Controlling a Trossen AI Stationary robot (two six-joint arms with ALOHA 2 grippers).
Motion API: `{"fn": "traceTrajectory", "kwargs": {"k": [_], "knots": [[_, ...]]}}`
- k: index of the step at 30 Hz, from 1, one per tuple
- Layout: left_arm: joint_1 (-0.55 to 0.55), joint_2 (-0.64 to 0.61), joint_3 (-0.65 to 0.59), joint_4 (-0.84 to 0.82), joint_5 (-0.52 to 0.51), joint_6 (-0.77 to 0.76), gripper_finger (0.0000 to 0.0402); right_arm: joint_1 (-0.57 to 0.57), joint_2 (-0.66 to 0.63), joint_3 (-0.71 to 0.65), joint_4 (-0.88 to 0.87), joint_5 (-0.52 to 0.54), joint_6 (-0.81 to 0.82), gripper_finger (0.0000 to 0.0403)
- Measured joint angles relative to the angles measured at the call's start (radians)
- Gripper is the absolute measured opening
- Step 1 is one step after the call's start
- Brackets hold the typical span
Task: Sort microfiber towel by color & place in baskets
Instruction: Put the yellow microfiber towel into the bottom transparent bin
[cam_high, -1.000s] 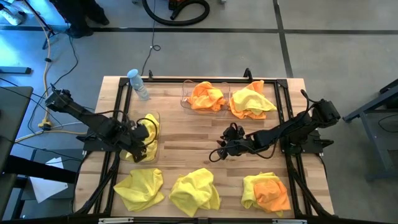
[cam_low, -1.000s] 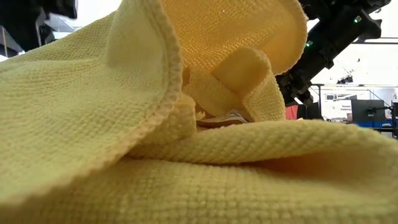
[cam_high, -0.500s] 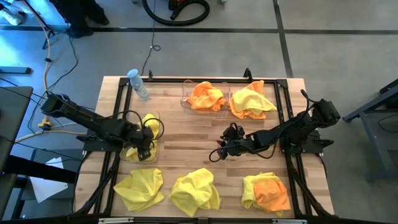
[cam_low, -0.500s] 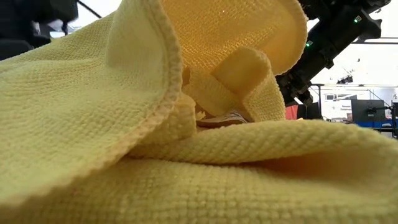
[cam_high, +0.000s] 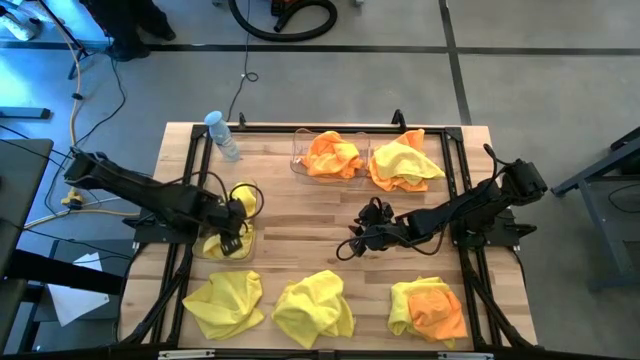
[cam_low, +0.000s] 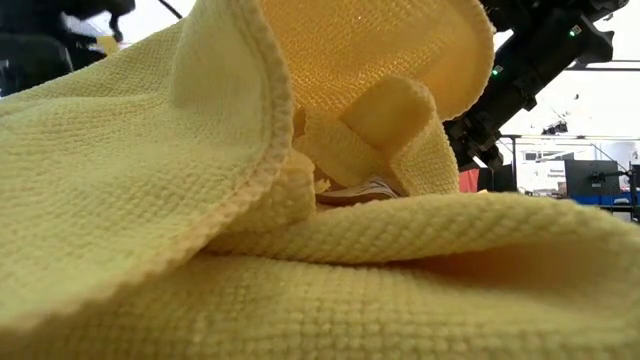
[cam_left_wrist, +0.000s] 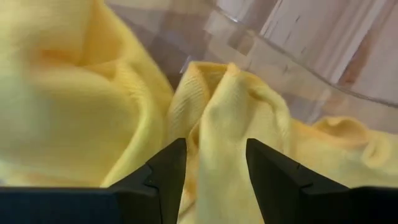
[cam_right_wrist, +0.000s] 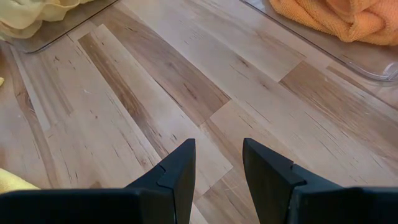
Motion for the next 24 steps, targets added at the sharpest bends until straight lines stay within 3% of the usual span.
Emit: {"fn": "traceTrajectory", "kwargs": {"k": [5, 15, 20, 24], "knots": [[0.000, -0.015, 0.065, -0.116, -0.034, 0.011, 0.0156, -0.002, 0.000, 0.000, -0.001, 0.000, -0.001, 0.0129], [-0.003, -0.128, 0.095, -0.096, -0.221, 0.205, 0.0156, -0.029, 0.000, 0.000, -0.005, 0.003, -0.049, 0.0129], [-0.002, -0.195, 0.095, -0.093, -0.340, 0.307, 0.0156, -0.074, 0.000, 0.000, -0.051, -0.018, 0.038, 0.0129], [-0.002, -0.231, 0.095, -0.091, -0.352, 0.311, 0.0156, -0.125, 0.000, 0.000, -0.116, -0.036, 0.069, 0.0129]]}}
